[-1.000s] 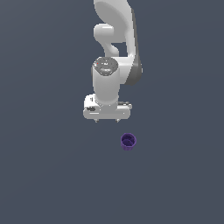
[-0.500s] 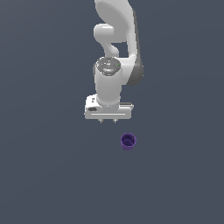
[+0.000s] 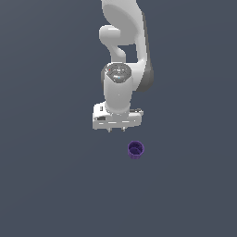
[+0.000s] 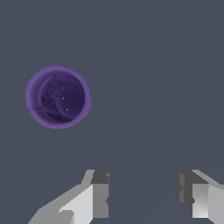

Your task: Pick up the object and move it to a goal position.

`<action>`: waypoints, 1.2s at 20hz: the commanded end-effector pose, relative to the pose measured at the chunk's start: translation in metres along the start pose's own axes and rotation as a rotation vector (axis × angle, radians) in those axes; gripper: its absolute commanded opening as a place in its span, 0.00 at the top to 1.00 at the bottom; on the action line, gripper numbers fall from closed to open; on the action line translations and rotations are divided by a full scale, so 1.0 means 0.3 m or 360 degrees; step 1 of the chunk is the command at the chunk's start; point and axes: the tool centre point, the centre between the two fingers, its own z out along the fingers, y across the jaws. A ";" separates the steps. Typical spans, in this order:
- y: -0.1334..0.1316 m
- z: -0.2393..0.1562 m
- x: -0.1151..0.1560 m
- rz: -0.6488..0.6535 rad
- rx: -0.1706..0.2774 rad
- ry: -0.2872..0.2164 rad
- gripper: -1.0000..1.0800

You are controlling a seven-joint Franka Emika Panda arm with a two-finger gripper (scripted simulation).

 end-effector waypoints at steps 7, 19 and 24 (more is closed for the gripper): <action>-0.081 0.037 0.034 -0.0326 0.0004 0.0002 0.38; -0.251 0.110 0.091 -0.0979 0.0024 0.0019 0.38; -0.307 0.131 0.107 -0.1183 0.0034 0.0029 0.38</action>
